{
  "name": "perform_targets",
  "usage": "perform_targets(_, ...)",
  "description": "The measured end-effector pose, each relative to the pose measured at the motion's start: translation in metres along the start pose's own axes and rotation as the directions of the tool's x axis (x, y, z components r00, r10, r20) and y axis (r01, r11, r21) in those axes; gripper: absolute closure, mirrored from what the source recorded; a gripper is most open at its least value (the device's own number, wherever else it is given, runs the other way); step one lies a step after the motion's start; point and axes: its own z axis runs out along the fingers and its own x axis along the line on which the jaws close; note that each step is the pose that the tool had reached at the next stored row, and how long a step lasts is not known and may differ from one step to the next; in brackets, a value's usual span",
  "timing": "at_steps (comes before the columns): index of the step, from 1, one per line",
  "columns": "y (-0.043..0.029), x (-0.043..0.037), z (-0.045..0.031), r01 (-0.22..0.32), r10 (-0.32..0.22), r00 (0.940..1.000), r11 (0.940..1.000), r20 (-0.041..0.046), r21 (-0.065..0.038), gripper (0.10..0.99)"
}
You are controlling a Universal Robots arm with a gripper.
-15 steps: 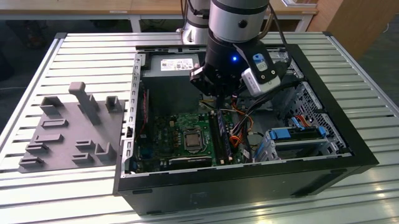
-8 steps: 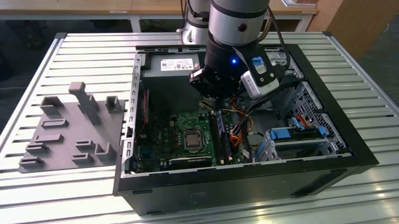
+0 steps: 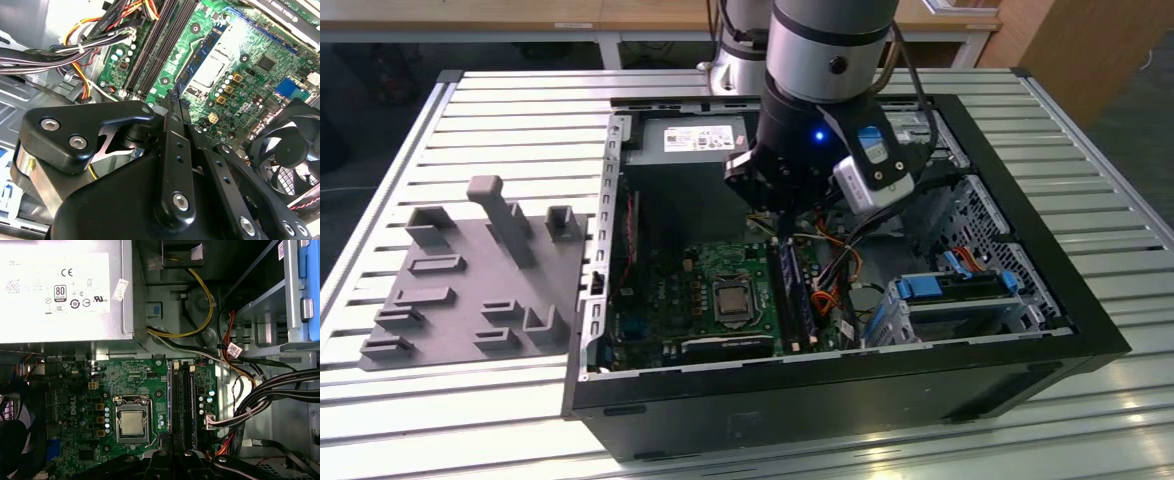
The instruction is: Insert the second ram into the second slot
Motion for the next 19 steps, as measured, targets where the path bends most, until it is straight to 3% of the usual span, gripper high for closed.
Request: perform_targets(19,-0.0026,-0.0002,0.0019,0.000,0.000,1.0000,1.0000,-0.0007,0.003,0.969)
